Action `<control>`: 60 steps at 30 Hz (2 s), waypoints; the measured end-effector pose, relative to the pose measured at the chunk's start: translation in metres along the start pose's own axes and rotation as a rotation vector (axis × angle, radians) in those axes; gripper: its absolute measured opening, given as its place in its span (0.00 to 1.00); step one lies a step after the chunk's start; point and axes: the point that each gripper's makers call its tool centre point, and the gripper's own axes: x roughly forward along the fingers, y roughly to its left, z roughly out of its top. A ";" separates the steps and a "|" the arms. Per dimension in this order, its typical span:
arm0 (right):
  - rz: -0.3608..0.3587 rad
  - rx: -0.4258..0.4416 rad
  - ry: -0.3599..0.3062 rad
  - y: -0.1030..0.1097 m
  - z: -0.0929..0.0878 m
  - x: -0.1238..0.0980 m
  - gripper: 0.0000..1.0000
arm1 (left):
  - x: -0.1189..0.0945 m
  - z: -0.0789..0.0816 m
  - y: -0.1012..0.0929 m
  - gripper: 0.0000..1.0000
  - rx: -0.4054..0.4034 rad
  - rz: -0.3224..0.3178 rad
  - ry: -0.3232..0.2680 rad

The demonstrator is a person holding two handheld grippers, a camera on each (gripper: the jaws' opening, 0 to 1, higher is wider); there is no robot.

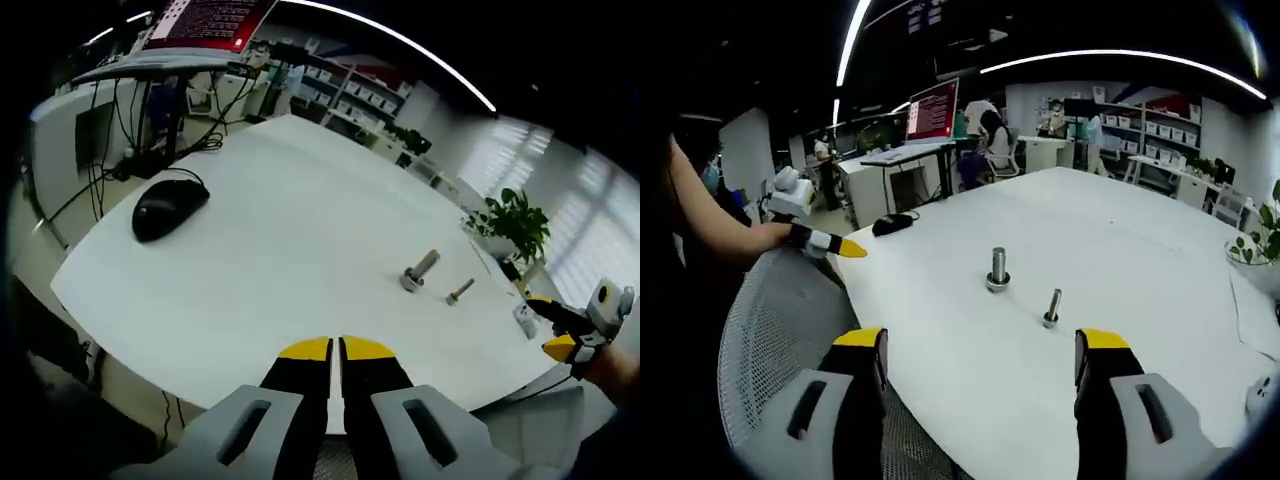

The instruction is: Place the washer onto the threaded stud by aligning its center hole with the stud, sliding it down to the base, and recovering from edge contact or off-axis alignment until the washer reaches the visible bottom stop.

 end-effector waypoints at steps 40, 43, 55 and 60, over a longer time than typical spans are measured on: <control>-0.188 0.165 0.120 -0.022 -0.089 -0.044 0.71 | -0.007 -0.016 -0.009 0.03 -0.013 0.002 0.032; -0.210 0.210 0.123 -0.026 -0.092 -0.046 0.70 | -0.007 -0.015 -0.009 0.03 -0.017 -0.002 0.024; -0.274 0.211 0.127 -0.037 -0.095 -0.049 0.67 | -0.006 -0.016 -0.008 0.02 0.011 0.012 0.039; -0.270 0.214 0.146 -0.036 -0.097 -0.048 0.67 | -0.006 -0.017 -0.009 0.02 0.009 0.006 0.042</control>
